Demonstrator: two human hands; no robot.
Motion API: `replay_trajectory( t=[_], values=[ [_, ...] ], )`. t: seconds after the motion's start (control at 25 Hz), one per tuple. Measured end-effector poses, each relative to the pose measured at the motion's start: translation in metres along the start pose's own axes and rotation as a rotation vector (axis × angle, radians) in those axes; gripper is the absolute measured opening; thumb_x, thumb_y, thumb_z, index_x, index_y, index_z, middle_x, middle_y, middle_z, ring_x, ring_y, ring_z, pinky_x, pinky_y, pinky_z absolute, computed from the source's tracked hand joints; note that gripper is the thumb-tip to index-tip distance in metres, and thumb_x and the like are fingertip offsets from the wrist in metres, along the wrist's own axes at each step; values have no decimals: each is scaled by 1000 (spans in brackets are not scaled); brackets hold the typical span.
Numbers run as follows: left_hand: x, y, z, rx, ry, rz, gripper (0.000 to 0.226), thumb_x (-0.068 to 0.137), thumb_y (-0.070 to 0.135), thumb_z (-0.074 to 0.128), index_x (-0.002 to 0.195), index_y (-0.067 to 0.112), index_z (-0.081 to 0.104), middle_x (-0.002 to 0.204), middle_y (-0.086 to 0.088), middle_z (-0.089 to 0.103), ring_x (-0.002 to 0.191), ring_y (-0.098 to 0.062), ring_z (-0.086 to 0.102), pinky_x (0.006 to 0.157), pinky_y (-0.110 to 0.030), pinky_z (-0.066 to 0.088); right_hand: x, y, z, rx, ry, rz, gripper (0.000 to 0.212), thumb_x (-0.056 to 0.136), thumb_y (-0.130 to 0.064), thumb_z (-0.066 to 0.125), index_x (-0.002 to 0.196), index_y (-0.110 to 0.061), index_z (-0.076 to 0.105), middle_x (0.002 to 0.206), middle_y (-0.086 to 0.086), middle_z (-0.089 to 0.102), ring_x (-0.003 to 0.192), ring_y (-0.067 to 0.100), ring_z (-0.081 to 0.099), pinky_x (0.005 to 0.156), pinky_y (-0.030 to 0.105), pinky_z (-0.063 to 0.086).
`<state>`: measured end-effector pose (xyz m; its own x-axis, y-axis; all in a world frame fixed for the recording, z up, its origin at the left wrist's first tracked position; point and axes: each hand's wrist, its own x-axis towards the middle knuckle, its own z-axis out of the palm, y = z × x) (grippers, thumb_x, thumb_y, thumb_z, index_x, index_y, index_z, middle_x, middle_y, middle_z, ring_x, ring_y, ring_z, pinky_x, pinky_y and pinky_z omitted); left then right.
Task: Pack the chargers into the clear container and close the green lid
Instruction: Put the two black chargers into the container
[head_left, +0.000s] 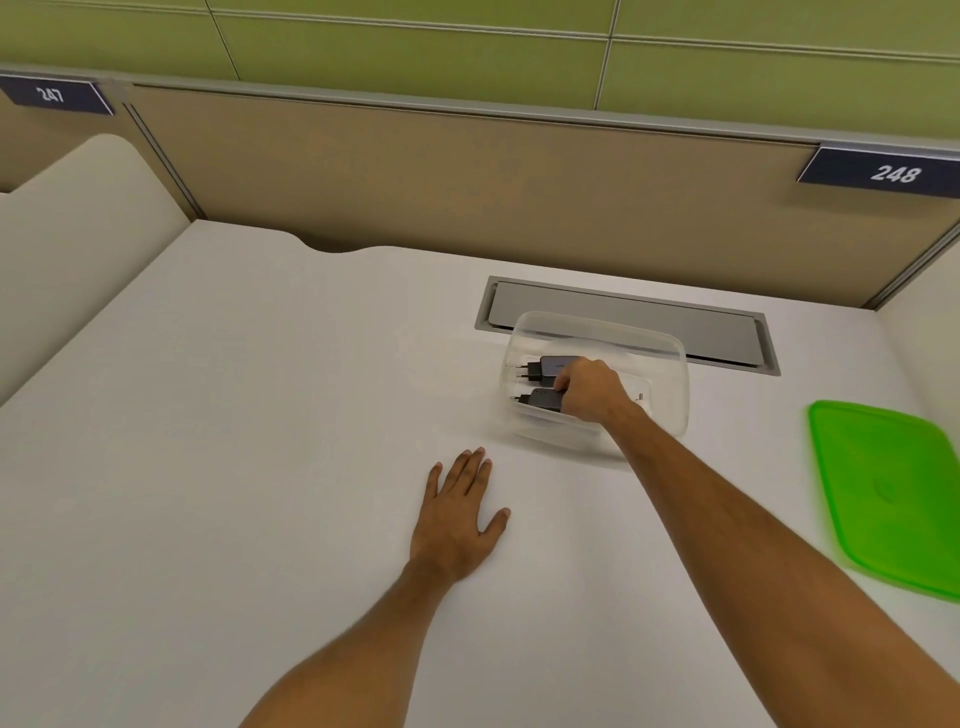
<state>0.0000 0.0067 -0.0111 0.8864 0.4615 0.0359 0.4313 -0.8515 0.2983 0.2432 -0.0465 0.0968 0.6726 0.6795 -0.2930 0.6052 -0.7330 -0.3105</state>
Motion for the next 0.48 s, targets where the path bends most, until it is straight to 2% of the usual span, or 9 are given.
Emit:
replay_trajectory(
  t=[0.2,0.36,0.48],
  values=[
    [0,0,0,6,-9,2,71,92,57,26,150,17,22,158,2,16,145,-10,6,116,-41,2,-1,0,-12,54,-3,1,27,74,-10,72,101,-10,71,104,8,71,91,25,62,74,28,48],
    [-1,0,0,8,-3,10,70,92,56,28,149,16,25,158,2,19,145,-11,9,116,-41,3,-11,8,-31,159,231,16,17,79,-8,59,89,-9,73,93,8,74,90,29,65,76,32,54],
    [-1,0,0,11,-3,11,70,91,55,29,148,15,27,157,1,20,145,-10,10,116,-41,3,-24,22,-44,142,394,51,22,82,-8,53,84,-12,74,86,3,74,85,24,66,75,26,50]
  ],
)
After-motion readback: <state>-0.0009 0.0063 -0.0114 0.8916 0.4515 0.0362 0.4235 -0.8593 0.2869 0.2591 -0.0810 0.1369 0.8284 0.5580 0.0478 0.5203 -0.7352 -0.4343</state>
